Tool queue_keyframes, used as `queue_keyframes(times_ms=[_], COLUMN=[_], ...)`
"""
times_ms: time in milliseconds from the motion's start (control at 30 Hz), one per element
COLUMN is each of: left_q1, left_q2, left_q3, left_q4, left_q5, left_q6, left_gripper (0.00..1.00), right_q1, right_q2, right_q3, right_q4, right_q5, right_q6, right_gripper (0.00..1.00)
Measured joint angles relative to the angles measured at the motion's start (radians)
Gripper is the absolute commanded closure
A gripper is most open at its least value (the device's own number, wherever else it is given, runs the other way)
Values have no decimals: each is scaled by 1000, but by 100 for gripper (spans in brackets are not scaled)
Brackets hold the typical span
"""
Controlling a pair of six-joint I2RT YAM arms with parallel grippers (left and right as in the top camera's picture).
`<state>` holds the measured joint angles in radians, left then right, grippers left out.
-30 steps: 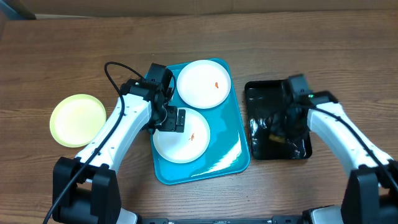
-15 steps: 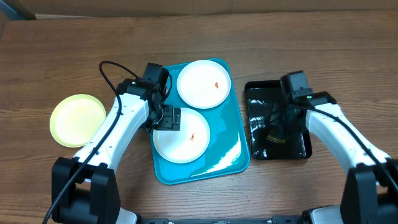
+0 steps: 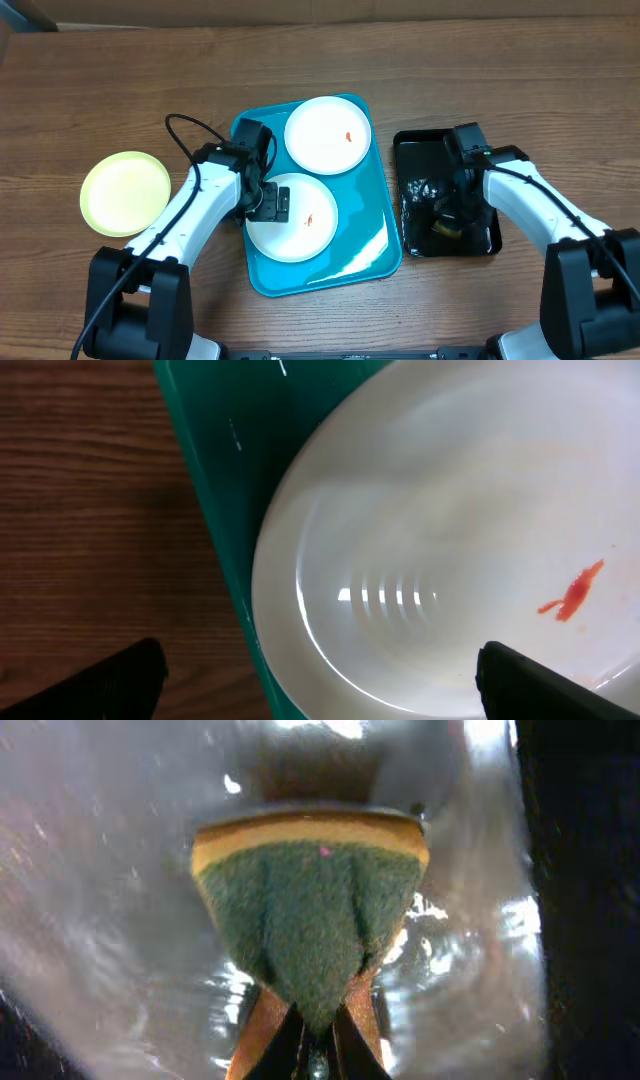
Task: Clean dirty plates on tray and stack at the side
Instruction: 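Grasp the sponge in the black tray with the right gripper and wet it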
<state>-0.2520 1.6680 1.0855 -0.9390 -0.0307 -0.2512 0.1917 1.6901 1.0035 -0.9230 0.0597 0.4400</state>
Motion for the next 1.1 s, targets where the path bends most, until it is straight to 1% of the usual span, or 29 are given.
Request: queue_keyframes(times_ms=[100, 133, 167, 200, 267, 400, 467, 533, 633, 733, 800, 833, 867, 1000, 1100], left_q1=[28, 40, 54, 66, 84, 82, 74, 68, 68, 68, 68, 68, 68, 68, 68], left_q2=[0, 0, 0, 0, 0, 0, -2, -2, -2, -2, -2, -2, -2, -2, -2], left_q3=[0, 0, 0, 0, 0, -30, -65, -102, -132, -137, -137, -137, -137, -124, -80], left_q4=[23, 27, 31, 35, 49, 117, 155, 190, 213, 215, 217, 217, 214, 154, 110], left_q5=[5, 10, 18, 30, 58, 114, 118, 126, 131, 123, 121, 122, 128, 153, 150], left_q6=[1, 2, 11, 26, 61, 156, 182, 203, 225, 229, 229, 229, 229, 228, 221], left_gripper=[8, 20, 36, 43, 46, 47, 57, 73, 73, 69, 62, 56, 53, 51, 50], right_q1=[0, 0, 0, 0, 0, 0, 0, 0, 0, 0, 0, 0, 0, 0, 0], right_q2=[-50, -74, -105, -132, -185, -250, -253, -253, -253, -253, -253, -253, -253, -253, -253], right_q3=[16, 23, 32, 39, 51, 55, 55, 55, 55, 55, 55, 55, 55, 55, 55], right_q4=[-42, -47, -50, -51, -50, -59, -66, -73, -77, -78, -79, -79, -80, -80, -82], right_q5=[-7, -13, -23, -31, -51, -90, -98, -104, -108, -108, -108, -108, -108, -108, -108], right_q6=[-16, -22, -26, -30, -40, -63, -68, -71, -75, -74, -75, -75, -75, -78, -82], right_gripper=[96, 96, 96, 96, 96, 96, 96, 96, 96, 96, 96, 96, 96, 96, 96])
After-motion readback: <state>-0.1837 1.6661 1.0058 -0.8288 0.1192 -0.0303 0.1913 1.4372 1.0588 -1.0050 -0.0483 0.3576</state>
